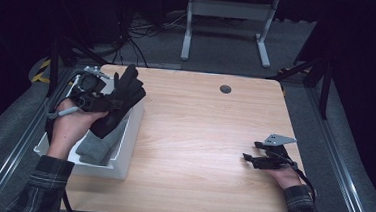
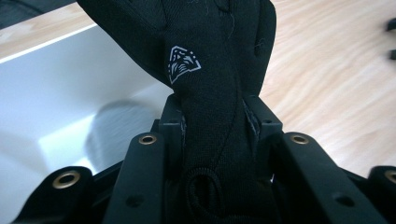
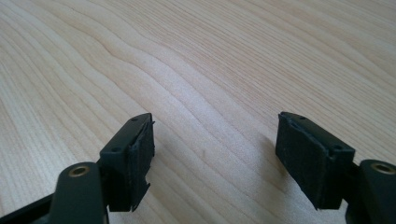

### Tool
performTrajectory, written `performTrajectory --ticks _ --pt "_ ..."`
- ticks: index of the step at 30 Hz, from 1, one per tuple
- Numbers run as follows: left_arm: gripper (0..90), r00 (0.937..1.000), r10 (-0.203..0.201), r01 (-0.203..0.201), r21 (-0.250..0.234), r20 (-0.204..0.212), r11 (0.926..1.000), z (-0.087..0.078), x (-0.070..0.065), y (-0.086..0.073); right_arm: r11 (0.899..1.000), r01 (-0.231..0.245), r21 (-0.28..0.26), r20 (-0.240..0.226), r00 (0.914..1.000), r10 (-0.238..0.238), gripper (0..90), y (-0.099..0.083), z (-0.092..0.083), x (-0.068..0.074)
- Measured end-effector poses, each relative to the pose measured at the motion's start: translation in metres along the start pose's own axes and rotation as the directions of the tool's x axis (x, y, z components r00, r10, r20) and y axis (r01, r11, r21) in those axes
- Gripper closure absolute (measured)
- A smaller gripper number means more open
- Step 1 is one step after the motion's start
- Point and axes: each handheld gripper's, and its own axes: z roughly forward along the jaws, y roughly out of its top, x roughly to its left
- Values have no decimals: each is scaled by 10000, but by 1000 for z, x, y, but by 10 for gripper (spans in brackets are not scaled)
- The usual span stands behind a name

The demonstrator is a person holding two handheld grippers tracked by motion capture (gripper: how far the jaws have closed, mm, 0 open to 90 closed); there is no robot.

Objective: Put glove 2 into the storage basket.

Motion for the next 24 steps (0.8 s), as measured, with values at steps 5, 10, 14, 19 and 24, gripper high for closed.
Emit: performTrajectory --ticks 5,10,14,19,24 --pt "663 9970 -733 738 198 -263 9971 8 22 -17 10000 -8 1 1 10000 8 285 0 0 0" --pt "662 9915 -1198 1226 579 -500 9908 26 33 -34 10000 -6 2 3 10000 6 285 0 0 0" --pt "656 9881 -1412 1461 837 -618 9857 40 39 -47 10000 0 0 5 10000 0 285 0 0 0" --pt "573 9832 -1585 1697 1323 -905 9766 59 45 -58 10000 -6 1 4 10000 6 285 0 0 0" --pt "427 9779 -1736 1900 1480 -1166 9706 65 49 -62 10000 -2 0 2 10000 2 285 0 0 0"
